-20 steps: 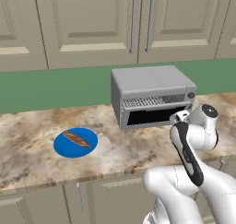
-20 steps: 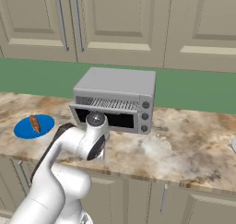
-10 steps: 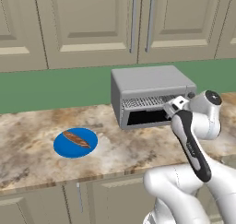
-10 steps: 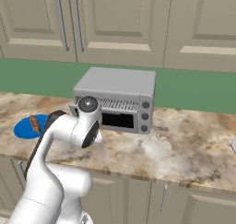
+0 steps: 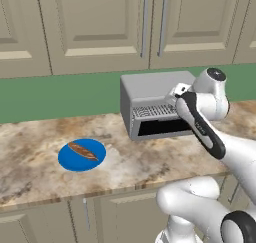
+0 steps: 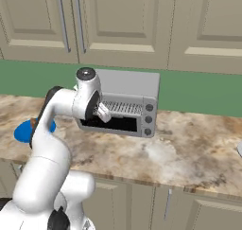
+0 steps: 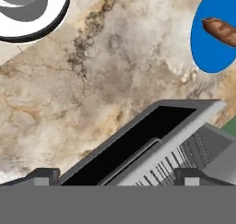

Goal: Open the toaster oven door. Place the baguette on the top rack in the toaster oven and place the steak on the bottom rack.

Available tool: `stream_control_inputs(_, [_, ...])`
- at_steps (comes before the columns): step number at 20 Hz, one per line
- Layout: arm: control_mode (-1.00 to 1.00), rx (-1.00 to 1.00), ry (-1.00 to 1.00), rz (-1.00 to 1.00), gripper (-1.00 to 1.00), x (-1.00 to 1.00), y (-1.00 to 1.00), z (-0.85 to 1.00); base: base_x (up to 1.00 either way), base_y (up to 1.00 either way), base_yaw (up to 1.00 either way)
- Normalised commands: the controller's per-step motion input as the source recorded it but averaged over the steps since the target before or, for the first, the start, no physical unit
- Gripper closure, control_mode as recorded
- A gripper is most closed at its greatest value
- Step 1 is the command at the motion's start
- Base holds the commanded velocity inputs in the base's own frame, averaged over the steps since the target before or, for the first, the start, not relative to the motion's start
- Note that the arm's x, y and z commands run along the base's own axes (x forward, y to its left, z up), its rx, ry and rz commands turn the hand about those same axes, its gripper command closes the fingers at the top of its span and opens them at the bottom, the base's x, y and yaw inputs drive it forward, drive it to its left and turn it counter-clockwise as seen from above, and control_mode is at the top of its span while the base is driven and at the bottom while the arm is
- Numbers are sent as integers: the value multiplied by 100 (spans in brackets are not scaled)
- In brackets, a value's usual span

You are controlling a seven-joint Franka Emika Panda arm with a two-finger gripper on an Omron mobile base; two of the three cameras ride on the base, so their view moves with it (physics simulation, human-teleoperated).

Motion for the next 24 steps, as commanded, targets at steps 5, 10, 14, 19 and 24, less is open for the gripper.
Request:
stream_control_inputs(5, [-100, -31, 22, 34, -100, 94, 7, -62, 0, 0, 0])
stream_control_inputs(10, [-100, -8, 0, 18, -100, 49, 0, -8, 0, 0, 0])
stream_control_inputs(14, [-100, -8, 2, 14, -100, 60, 5, -51, 0, 0, 0])
stream_control_inputs(19, [-100, -3, 0, 17, -100, 37, 0, -49, 0, 0, 0])
stream_control_inputs(24, [-100, -1, 0, 20, -100, -8, 0, -57, 0, 0, 0])
